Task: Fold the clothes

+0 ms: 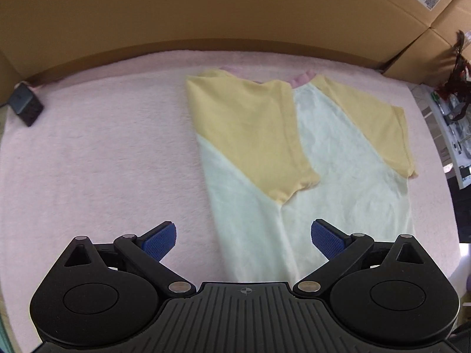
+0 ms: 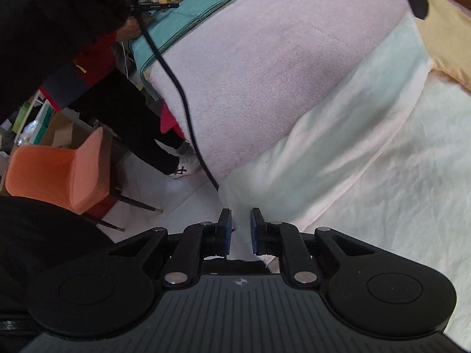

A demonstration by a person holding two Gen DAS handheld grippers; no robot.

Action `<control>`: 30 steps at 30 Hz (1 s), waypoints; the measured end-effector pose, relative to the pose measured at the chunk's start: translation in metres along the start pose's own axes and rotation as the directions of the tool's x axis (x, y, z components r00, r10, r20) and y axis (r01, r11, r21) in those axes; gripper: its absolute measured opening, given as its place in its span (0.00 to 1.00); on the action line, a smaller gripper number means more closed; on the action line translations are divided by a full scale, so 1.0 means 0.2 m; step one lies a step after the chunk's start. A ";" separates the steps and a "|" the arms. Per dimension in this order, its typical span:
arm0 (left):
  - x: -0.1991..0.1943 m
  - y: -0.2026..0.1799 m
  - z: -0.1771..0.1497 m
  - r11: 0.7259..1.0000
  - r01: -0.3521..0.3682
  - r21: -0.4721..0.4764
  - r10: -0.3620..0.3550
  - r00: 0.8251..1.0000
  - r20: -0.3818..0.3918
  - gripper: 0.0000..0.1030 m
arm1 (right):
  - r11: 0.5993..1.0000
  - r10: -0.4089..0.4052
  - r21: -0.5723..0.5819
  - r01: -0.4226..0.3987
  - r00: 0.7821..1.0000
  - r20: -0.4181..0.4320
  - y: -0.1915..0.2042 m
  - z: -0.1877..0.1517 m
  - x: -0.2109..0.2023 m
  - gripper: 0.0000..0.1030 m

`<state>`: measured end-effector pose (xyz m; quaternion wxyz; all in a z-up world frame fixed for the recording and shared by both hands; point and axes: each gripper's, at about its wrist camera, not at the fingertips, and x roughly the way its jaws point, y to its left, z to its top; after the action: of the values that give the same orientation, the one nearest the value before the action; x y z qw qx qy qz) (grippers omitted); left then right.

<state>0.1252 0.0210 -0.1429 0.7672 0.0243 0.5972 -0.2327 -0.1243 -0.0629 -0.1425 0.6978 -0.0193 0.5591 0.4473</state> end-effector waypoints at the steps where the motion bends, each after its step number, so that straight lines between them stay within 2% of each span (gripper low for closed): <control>1: 0.05 -0.03 0.01 1.000 0.007 0.013 -0.007 1.000 -0.014 1.00 | 1.000 0.017 0.010 -0.017 1.000 -0.002 0.00 0.01 -0.02 0.16; 3: 0.15 -0.08 0.02 0.999 0.017 0.044 -0.015 0.999 -0.046 1.00 | 1.000 0.009 0.009 -0.010 1.000 0.024 0.00 0.02 -0.09 0.16; 7: 0.31 -0.14 -0.08 0.995 0.021 0.094 -0.011 0.994 -0.105 1.00 | 0.997 -0.034 0.078 0.028 0.996 0.087 -0.09 0.06 -0.18 0.16; 9: 0.32 -0.18 -0.12 0.986 -0.005 0.166 0.018 0.997 -0.078 1.00 | 0.996 -0.037 0.090 0.029 0.995 0.094 -0.11 0.07 -0.18 0.16; 12: 0.33 -0.22 -0.13 0.971 -0.028 0.236 0.051 0.994 -0.095 1.00 | 0.996 -0.031 0.088 0.022 0.994 0.107 -0.10 0.10 -0.14 0.16; 15: 0.34 -0.20 -0.06 0.978 -0.020 0.206 0.041 0.994 -0.097 1.00 | 0.996 -0.020 0.089 0.011 0.996 0.092 -0.10 0.12 -0.04 0.16; 18: 0.36 -0.16 -0.01 0.987 -0.004 0.163 0.022 0.994 -0.110 1.00 | 0.994 0.032 0.104 -0.029 0.999 -0.023 -0.09 0.08 0.10 0.16; 19: 0.36 -0.16 -0.01 0.986 0.000 0.165 0.019 0.993 -0.112 1.00 | 0.995 0.036 0.090 -0.033 0.999 -0.037 -0.06 0.05 0.12 0.18; 25: 0.29 -0.11 -0.02 0.990 0.020 0.138 -0.005 0.994 -0.112 1.00 | 0.994 0.081 0.073 -0.081 0.997 -0.003 -0.02 0.09 0.00 0.18; 28: 0.17 -0.05 -0.11 0.996 0.064 0.067 -0.059 0.996 -0.068 1.00 | 0.992 0.084 0.093 -0.087 0.996 0.038 -0.11 0.15 -0.13 0.19; 30: 0.11 -0.02 -0.19 0.996 0.081 0.037 -0.079 0.996 -0.048 1.00 | 0.990 0.093 0.104 -0.099 0.994 0.057 -0.18 0.19 -0.22 0.23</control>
<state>0.0922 0.0218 -0.1729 0.7425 0.0205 0.6108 -0.2743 -0.0711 -0.0906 -0.1108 0.6898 0.0566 0.5641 0.4503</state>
